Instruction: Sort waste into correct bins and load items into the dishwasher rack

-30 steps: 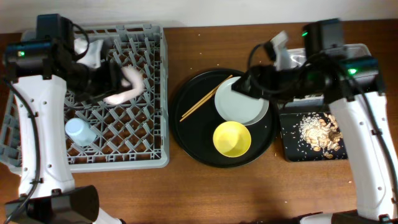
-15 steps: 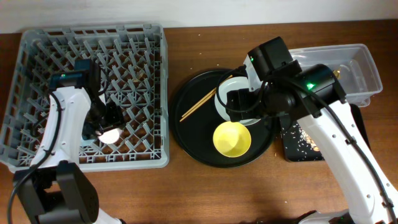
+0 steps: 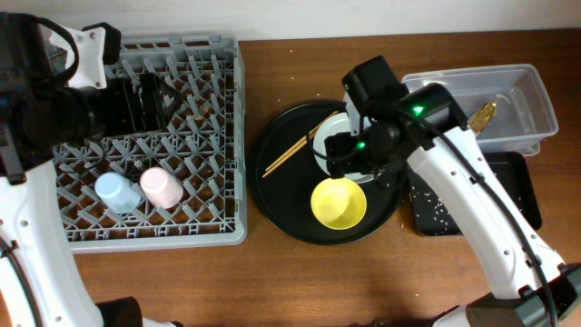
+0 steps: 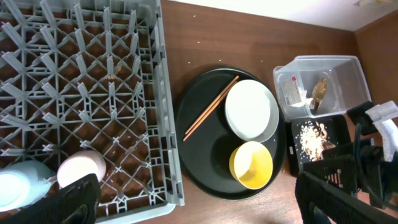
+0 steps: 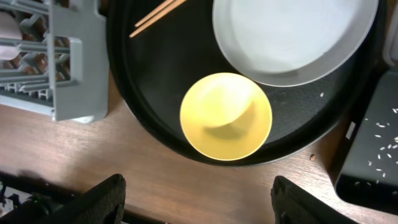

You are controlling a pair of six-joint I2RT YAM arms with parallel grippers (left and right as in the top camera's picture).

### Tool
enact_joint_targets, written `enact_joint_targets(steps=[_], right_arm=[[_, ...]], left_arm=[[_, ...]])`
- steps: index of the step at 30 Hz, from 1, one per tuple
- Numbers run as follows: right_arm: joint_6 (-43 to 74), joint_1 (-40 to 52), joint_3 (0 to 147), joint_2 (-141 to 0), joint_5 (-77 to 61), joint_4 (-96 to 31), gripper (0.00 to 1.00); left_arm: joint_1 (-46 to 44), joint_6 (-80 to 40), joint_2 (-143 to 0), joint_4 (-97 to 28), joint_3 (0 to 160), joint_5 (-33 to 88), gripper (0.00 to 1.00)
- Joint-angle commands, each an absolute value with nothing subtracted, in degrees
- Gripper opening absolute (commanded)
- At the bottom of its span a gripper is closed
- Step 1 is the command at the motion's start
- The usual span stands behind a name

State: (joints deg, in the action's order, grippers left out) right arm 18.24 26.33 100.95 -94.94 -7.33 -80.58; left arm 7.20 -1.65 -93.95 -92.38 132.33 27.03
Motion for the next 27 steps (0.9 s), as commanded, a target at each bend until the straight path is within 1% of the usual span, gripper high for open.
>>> enact_joint_targets(steps=[1,2,3,4,5,7,9,11,12,13,15,17,19,20,21,23,24,26,27], right_arm=[[18.28,30.96,100.73,-91.37,-6.79,-78.17,0.76],[18.57,34.28,100.75,-88.09,-7.4,-78.48,0.98],[18.55,36.51,100.75,-86.11,-10.02,-78.48,0.98],[18.52,38.0,100.75,-84.27,-7.07,-83.15,0.98],[18.41,37.6,100.75,-83.64,-5.21,-86.04,0.99],[18.48,34.89,100.84,-80.95,4.34,-88.33,0.98],[16.73,30.24,100.82,-74.04,10.22,-86.83,0.98],[3.95,24.27,100.07,-66.43,5.67,-80.23,0.98],[-5.04,18.13,96.6,-61.58,-0.73,-74.32,0.99],[-9.65,11.68,90.37,-56.88,-4.91,-68.01,0.98],[-10.07,3.09,69.47,-45.34,-5.65,-52.88,0.99],[-10.07,1.48,49.08,-33.67,-5.82,-41.8,0.99],[-10.07,1.48,29.78,-19.11,-7.05,-30.09,0.99],[-10.04,1.48,21.65,-10.92,-7.35,-26.72,0.98],[-10.04,1.48,16.23,-4.93,-7.38,-25.43,0.99],[-10.04,1.48,10.26,-0.25,-7.57,-22.0,0.99],[-10.07,1.48,7.25,-0.49,-8.54,-17.93,0.98],[-10.07,1.48,0.82,-0.19,-8.62,-4.12,0.98],[-10.07,1.48,0.32,-0.19,-8.43,-3.53,0.98]], left_arm=[[7.31,-0.36,-94.17,-92.31,132.97,28.08,0.99],[7.31,-0.34,-94.15,-92.31,132.94,28.08,0.99],[7.31,-0.34,-94.15,-92.31,132.97,28.08,0.99],[7.31,-0.34,-94.15,-92.31,132.97,28.08,0.99],[7.31,-0.36,-94.17,-92.31,132.97,28.08,0.99],[7.31,-0.36,-94.15,-92.31,132.97,28.08,0.99],[7.31,-0.34,-94.15,-92.31,132.97,28.08,0.99],[7.31,-0.36,-94.15,-92.31,132.97,28.08,0.99],[7.31,-0.34,-94.15,-92.31,132.94,28.08,0.99],[7.31,-0.34,-94.15,-92.31,132.97,28.08,0.99],[7.31,-0.34,-94.15,-92.31,132.97,28.08,0.99],[7.31,-0.36,-94.15,-92.31,132.97,28.08,0.99],[7.31,-0.34,-94.15,-92.33,132.97,28.08,0.99],[7.31,-0.34,-94.15,-92.31,132.97,28.08,0.99],[7.31,-0.34,-94.15,-92.31,132.97,28.08,0.99],[7.31,-0.34,-94.15,-92.31,132.97,28.08,0.99],[7.31,-0.34,-94.15,-92.31,132.97,28.08,0.99],[7.31,-0.34,-94.15,-92.31,132.97,28.08,0.99],[7.31,-0.34,-94.15,-92.31,132.94,28.08,0.99]])
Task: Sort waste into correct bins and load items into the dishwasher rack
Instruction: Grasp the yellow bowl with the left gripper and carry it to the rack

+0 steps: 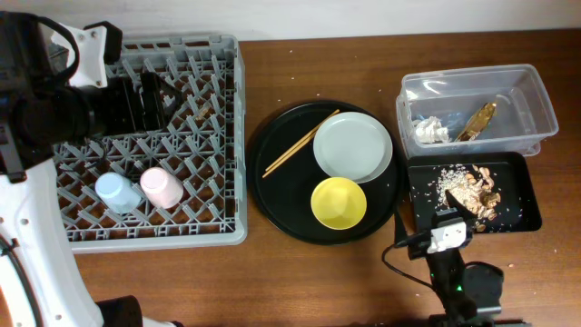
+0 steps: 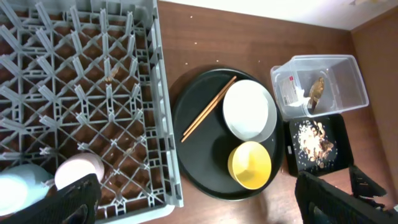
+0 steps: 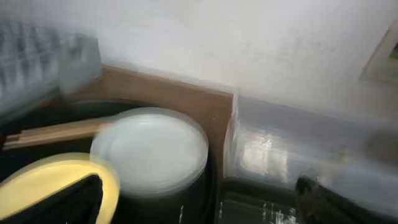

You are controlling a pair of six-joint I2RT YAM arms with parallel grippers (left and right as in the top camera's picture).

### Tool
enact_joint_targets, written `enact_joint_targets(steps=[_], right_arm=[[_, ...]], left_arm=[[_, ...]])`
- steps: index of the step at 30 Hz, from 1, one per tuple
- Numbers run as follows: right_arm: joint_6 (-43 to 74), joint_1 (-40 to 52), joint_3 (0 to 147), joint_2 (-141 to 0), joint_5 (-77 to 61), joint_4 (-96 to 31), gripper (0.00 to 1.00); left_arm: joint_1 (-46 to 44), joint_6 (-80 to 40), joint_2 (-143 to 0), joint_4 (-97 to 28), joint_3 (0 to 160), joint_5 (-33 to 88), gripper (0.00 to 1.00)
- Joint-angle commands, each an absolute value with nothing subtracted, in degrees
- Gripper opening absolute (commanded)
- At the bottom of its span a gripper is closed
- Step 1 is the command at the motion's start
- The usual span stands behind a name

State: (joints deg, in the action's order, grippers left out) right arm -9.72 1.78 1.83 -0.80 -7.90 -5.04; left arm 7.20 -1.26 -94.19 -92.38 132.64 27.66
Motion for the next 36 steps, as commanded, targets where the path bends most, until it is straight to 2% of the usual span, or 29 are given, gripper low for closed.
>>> enact_joint_targets(steps=[1,7,9,11,12,13,14,18,20,23,27,30,31,32,33,36], right_arm=[[-10.07,1.48,0.32,-0.19,-8.43,-3.62,0.98],[-10.07,1.48,0.32,-0.21,-8.4,-3.62,0.98],[-10.09,1.48,0.32,-0.21,-8.43,-3.6,0.98],[-10.09,1.48,0.32,-0.21,-8.43,-3.6,0.98],[-10.07,1.48,0.32,-0.21,-8.4,-3.6,0.98],[-10.07,1.48,0.32,-0.21,-8.4,-3.6,0.98],[-10.07,1.48,0.32,-0.21,-8.4,-3.62,0.98],[-10.07,1.48,0.32,-0.21,-8.4,-3.6,0.99],[-10.07,1.48,0.32,-0.21,-8.4,-3.62,0.98],[-10.07,1.48,0.32,-0.21,-8.4,-3.62,0.99],[-10.07,1.48,0.32,-0.21,-8.4,-3.62,0.98],[-10.09,1.48,0.32,-0.21,-8.4,-3.62,0.98],[-10.07,1.48,0.32,-0.21,-8.4,-3.62,0.98],[-10.07,1.48,0.32,-0.21,-8.4,-3.62,0.98],[-10.07,1.48,0.32,-0.21,-8.4,-3.62,0.98],[-10.07,1.48,0.32,-0.21,-8.43,-3.62,0.98]], left_arm=[[7.31,-0.34,-94.15,-92.31,132.97,28.08,0.99],[7.31,-0.34,-94.15,-92.31,132.97,28.08,0.99],[7.31,-0.78,-94.15,-92.82,132.97,31.29,0.99],[6.0,-0.82,-94.52,-89.41,132.9,40.1,0.99],[1.83,-2.02,-95.26,-89.25,132.42,35.97,0.99],[-7.07,-6.83,-96.57,-89.52,130.72,22.11,0.99],[-12.32,-6.81,-97.78,-89.23,130.43,17.08,0.99],[-27.42,-7.7,-106.74,-89.01,128.51,10.55,0.99],[-29.52,-7.66,-111.98,-85.62,121.25,11.62,0.99],[-29.74,-6.79,-118.37,-77.19,108.14,18.68,0.84],[-33.19,-4.45,-118.93,-62.35,89.69,18.68,0.81],[-36.16,-5.19,-118.93,-54.06,84.03,18.63,0.51],[-36.75,-6.52,-118.98,-51.66,83.99,18.65,0.48],[-36.86,-6.87,-119.04,-51.0,83.99,17.82,0.2],[-36.82,-8.16,-119.02,-51.57,84.07,17.04,0.0],[-34.28,-10.57,-118.28,-60.16,91.77,16.43,0.0]])
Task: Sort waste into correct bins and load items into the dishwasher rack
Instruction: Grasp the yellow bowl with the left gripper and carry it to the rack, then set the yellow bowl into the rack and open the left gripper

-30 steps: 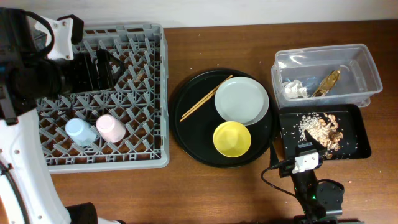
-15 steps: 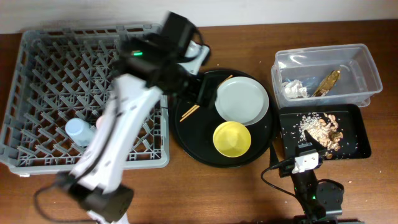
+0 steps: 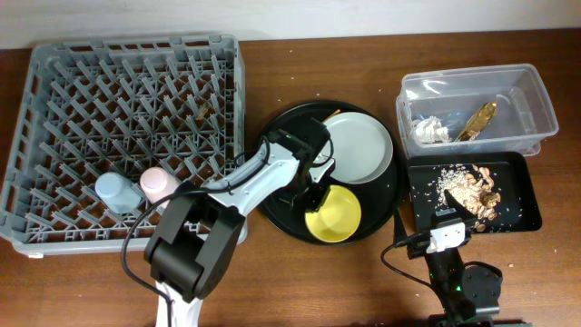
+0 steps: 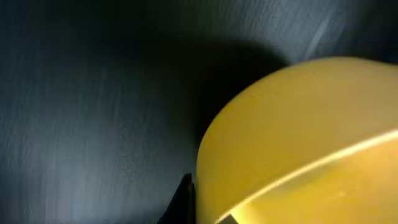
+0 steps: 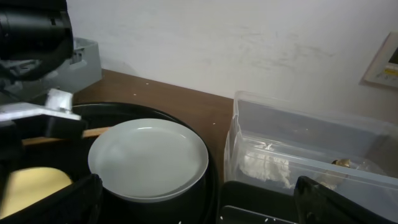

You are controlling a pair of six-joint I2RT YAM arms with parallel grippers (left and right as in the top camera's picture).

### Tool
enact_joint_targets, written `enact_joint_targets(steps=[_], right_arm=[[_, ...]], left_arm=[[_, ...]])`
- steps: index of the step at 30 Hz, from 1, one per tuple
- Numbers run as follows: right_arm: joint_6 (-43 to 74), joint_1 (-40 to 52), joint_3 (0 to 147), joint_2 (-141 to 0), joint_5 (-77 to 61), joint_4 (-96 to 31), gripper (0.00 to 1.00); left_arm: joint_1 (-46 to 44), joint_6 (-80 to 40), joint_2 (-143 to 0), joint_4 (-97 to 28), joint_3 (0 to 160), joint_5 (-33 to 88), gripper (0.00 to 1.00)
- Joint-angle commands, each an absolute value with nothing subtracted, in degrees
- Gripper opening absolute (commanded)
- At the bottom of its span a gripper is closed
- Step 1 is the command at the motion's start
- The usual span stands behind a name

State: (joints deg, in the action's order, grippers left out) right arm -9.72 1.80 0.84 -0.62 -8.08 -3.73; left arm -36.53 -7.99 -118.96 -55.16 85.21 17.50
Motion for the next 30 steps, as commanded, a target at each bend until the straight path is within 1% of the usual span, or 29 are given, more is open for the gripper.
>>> enact_joint_targets(steps=[1,2,3,5,6,7,9,10,12,14,15,19,21,22,23,25,26,27,28,30], right_arm=[[-10.09,1.48,0.32,-0.21,-8.4,-3.62,0.98],[-10.07,1.48,0.32,-0.21,-8.4,-3.6,0.98],[-10.09,1.48,0.32,-0.21,-8.4,-3.62,0.98],[-10.07,1.48,0.32,-0.21,-8.4,-3.6,0.98],[-10.07,1.48,0.32,-0.21,-8.4,-3.62,0.98],[-10.07,1.48,0.32,-0.21,-8.4,-3.62,0.99],[-10.07,1.48,0.32,-0.21,-8.4,-3.6,0.98],[-10.09,1.48,0.32,-0.21,-8.4,-3.62,0.98],[-10.07,1.48,0.32,-0.21,-8.4,-3.62,0.98],[-10.07,1.48,0.32,-0.21,-8.4,-3.62,0.99],[-10.07,1.48,0.32,-0.21,-8.43,-3.6,0.98],[-10.07,1.48,0.32,-0.21,-8.4,-3.6,0.98],[-10.07,1.48,0.32,-0.21,-8.43,-3.62,0.98],[-10.07,1.48,0.32,-0.21,-8.4,-3.6,0.99],[-10.09,1.48,0.32,-0.21,-8.4,-3.62,0.99],[-10.07,1.48,0.32,-0.21,-8.4,-3.62,0.99],[-10.09,1.48,0.32,-0.21,-8.4,-3.62,0.98],[-10.07,1.48,0.32,-0.21,-8.4,-3.62,0.98],[-10.07,1.48,0.32,-0.21,-8.4,-3.62,0.98],[-10.07,1.48,0.32,-0.21,-8.43,-3.62,0.98]], left_arm=[[-31.59,-11.99,-117.05,-67.35,99.09,13.67,0.0],[-28.25,-12.69,-115.66,-74.74,106.63,7.64,0.0],[-25.02,-14.44,-114.59,-80.51,113.19,-1.96,0.0],[-18.26,-25.02,-112.92,-88.95,121.84,-34.98,0.0],[-14.92,-31.92,-112.86,-91.02,121.64,-48.01,0.0],[-12.75,-35.62,-112.92,-90.52,120.44,-54.46,0.0],[-9.1,-36.32,-112.92,-86.04,116.71,-64.31,0.0],[-7.2,-36.38,-112.92,-82.7,113.67,-67.0,0.0],[-4.43,-36.47,-112.97,-75.81,107.68,-70.81,0.0],[-0.99,-36.42,-113.19,-61.8,95.33,-70.91,0.0],[-0.99,-36.42,-113.25,-59.29,93.08,-70.46,0.0],[-0.99,-36.42,-113.8,-55.16,86.96,-69.69,0.0],[-1.76,-36.38,-113.78,-56.03,86.39,-68.82,0.01],[-2.48,-35.07,-113.75,-56.47,86.39,-68.82,0.05],[-3.6,-32.4,-113.75,-56.95,86.39,-68.79,0.28],[-6.24,-32.27,-113.75,-58.41,86.39,-68.75,0.38],[-7.05,-32.25,-113.75,-59.0,86.39,-68.82,0.47],[-7.44,-32.27,-113.75,-59.48,86.41,-68.86,0.54],[-8.19,-32.32,-113.43,-61.54,86.89,-68.1,0.57],[-10.15,-32.32,-110.91,-65.65,90.19,-61.71,0.67]])
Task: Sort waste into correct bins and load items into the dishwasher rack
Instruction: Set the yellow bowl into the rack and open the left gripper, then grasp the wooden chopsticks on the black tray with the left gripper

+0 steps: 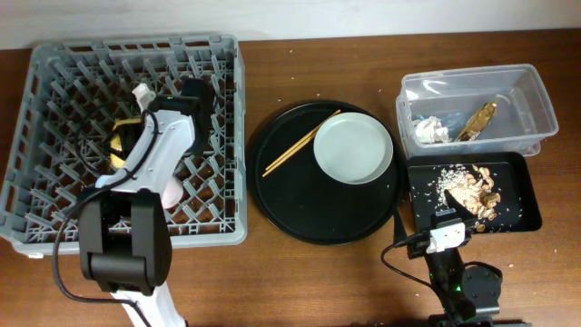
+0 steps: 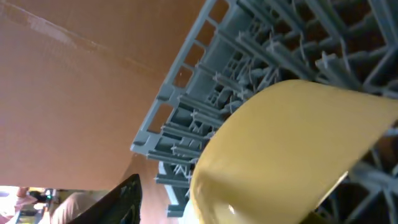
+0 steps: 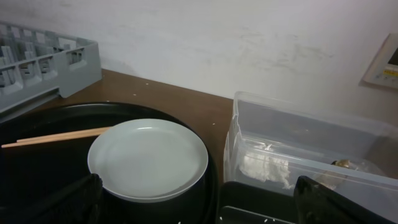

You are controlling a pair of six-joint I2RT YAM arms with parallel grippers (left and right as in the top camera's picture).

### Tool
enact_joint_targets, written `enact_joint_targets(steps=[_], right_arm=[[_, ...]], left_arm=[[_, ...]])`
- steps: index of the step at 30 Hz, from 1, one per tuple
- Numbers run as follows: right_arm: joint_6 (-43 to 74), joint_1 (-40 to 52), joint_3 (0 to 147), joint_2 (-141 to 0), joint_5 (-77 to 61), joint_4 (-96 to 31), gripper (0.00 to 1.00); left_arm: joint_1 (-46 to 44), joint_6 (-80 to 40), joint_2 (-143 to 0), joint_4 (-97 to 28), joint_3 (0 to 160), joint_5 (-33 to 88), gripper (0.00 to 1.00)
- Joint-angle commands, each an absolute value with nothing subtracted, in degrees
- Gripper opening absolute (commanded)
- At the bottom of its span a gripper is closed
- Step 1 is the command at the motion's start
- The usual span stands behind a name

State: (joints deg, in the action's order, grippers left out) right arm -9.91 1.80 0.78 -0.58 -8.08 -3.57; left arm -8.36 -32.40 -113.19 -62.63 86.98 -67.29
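Observation:
A yellow bowl (image 1: 122, 145) is tilted on edge over the left part of the grey dish rack (image 1: 218, 109). My left gripper (image 1: 136, 150) is shut on it, and the bowl (image 2: 280, 155) fills the left wrist view, with one black finger (image 2: 124, 199) beside it. A white plate (image 1: 354, 147) and a pair of chopsticks (image 1: 300, 143) lie on the round black tray (image 1: 281, 204). My right gripper (image 3: 200, 210) rests low at the table's front, open and holding nothing, facing the plate (image 3: 148, 158).
A pink cup (image 1: 170, 192) peeks out from under my left arm in the rack. A clear bin (image 1: 526, 95) at the back right holds tissue and a gold wrapper. In front of it a black rectangular tray (image 1: 513, 216) carries food scraps.
The yellow bowl has left the round black tray and is now over the left part of the rack in my left gripper. My right arm has not moved.
My right gripper was open above the bowl on the tray while my left hung high over the rack. Then the right arm was parked at the table's front. Then my left gripper was at the bowl on the tray, and now holds it over the rack.

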Motion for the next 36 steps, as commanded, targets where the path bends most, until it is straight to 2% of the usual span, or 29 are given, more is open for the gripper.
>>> enact_joint_targets(steps=[1,2,4,6,7,9,11,13,19,21,27,31,32,36], right_arm=[[-10.07,1.48,0.32,-0.21,-8.4,-3.62,0.99],[-10.07,1.48,0.32,-0.21,-8.4,-3.62,0.98],[-10.07,1.48,0.32,-0.21,-8.4,-3.6,0.98],[-10.07,1.48,0.32,-0.21,-8.4,-3.62,0.99],[-10.09,1.48,0.32,-0.21,-8.4,-3.62,0.99],[-10.07,1.48,0.32,-0.21,-8.4,-3.62,0.98],[-10.07,1.48,0.32,-0.21,-8.4,-3.6,0.98],[-10.07,1.48,0.32,-0.21,-8.43,-3.6,0.98],[-10.07,1.48,0.32,-0.21,-8.43,-3.62,0.98],[-10.07,1.48,0.32,-0.21,-8.4,-3.62,0.98],[-10.07,1.48,0.32,-0.21,-8.4,-3.62,0.98],[-10.07,1.48,0.32,-0.21,-8.43,-3.62,0.98],[-10.07,1.48,0.32,-0.21,-8.4,-3.6,0.99],[-10.07,1.48,0.32,-0.21,-8.43,-3.6,0.99]], left_arm=[[-11.49,-32.25,-107.83,-67.79,93.95,-53.23,0.74],[-12.12,-30.72,-105.89,-68.18,96.42,-45.54,0.75],[-13.67,-22.24,-102.61,-64.84,101.25,-21.69,0.75],[-16.01,-12.45,-102.32,-57.65,101.49,-1.61,0.7],[-16.88,-10.35,-102.85,-56.07,101.19,0.82,0.68],[-21.06,-0.3,-108.68,-52.97,101.14,1.13,0.59],[-22.68,4.51,-115.5,-50.94,101.14,1.15,0.53],[-23.68,4.86,-120.92,-48.6,101.14,1.37,0.49],[-28.32,10.63,-127.63,-42.81,101.14,0.38,0.47],[-29.23,10.61,-129.62,-41.8,101.14,-3.95,0.42],[-29.26,10.44,-131.37,-42.44,101.21,-3.86,0.34],[-29.52,8.27,-128.73,-49.95,106.13,-2.59,0.36],[-29.5,8.34,-128.14,-50.09,106.78,-2.63,0.4],[-29.47,10.41,-130.87,-47.11,106.74,-3.29,0.4]])
